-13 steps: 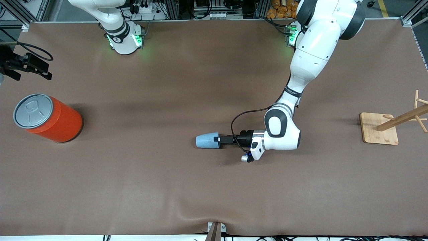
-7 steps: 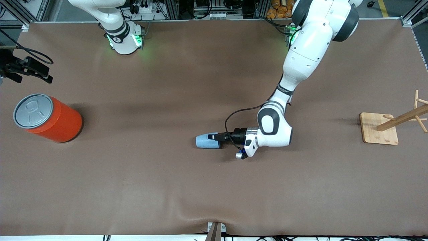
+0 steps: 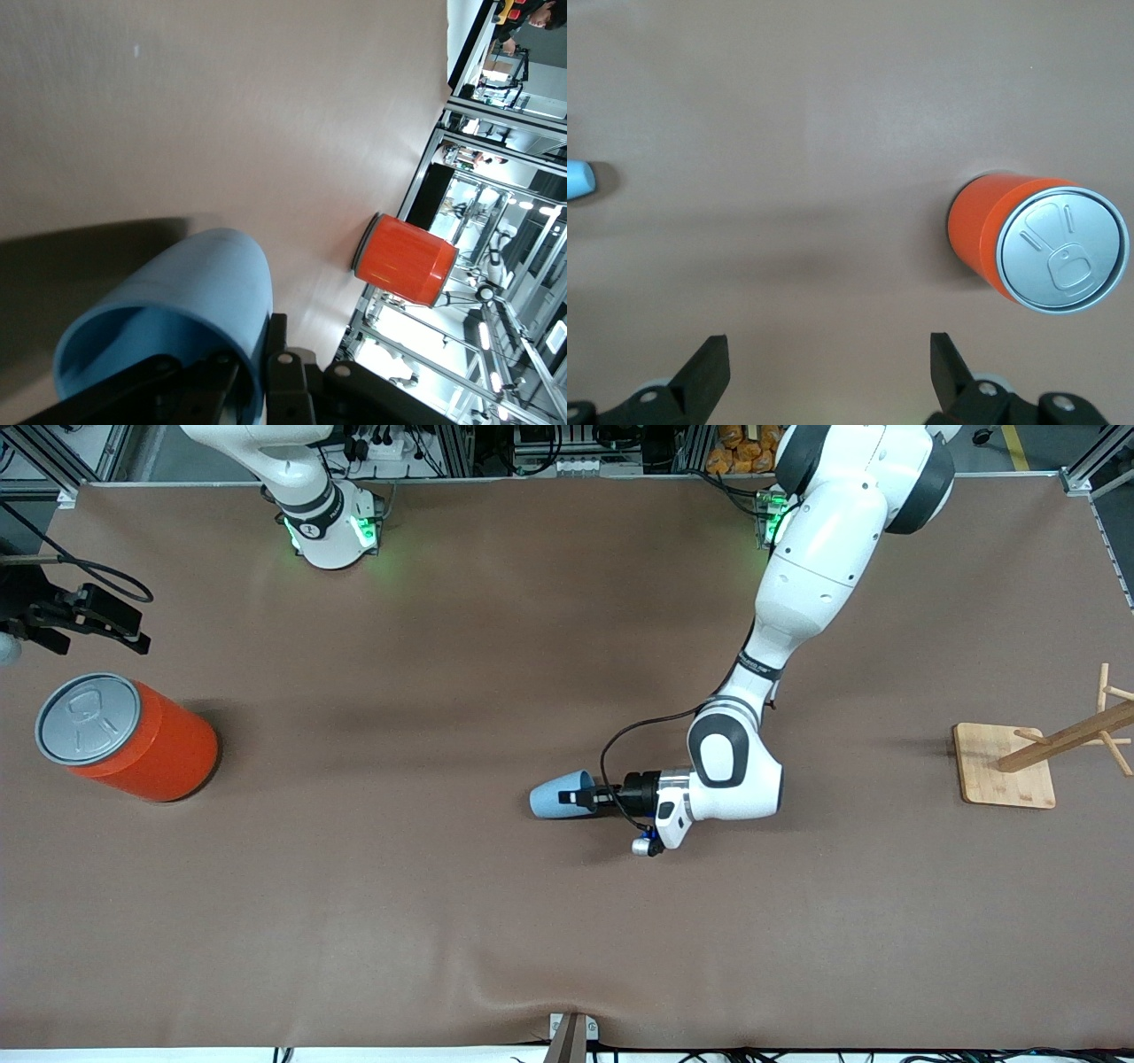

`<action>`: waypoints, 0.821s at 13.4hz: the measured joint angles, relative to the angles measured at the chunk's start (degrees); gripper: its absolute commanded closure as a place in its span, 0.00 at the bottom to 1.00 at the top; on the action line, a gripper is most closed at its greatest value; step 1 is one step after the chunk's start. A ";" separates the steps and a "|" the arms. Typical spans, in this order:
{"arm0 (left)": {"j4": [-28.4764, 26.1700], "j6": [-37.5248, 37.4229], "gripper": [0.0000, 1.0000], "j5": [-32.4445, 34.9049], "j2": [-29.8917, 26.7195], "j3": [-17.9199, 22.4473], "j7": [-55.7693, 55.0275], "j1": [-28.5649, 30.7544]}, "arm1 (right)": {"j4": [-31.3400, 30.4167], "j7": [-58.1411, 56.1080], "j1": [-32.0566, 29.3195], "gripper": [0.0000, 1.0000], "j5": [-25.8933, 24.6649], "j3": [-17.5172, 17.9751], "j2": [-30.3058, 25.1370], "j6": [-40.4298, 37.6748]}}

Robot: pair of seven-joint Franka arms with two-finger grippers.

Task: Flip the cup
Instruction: 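Close the left gripper on the blue cup base, then rotate the blue cup upright with the left gripper and set it down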

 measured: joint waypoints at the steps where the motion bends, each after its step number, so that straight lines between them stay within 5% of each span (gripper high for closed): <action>1: 0.36 0.04 1.00 2.24 -1.14 1.00 -1.34 0.33 | 0.02 0.00 -0.04 0.00 0.03 -0.06 0.29 0.01; 5: 0.50 -0.49 1.00 16.88 -7.89 2.96 -8.70 6.08 | 0.05 0.00 -0.17 0.00 0.05 -0.42 1.34 -0.01; 11: -2.15 -7.34 1.00 56.03 -16.44 3.08 -14.91 19.61 | 0.66 -0.11 -3.58 0.00 0.10 -0.80 1.29 -2.09</action>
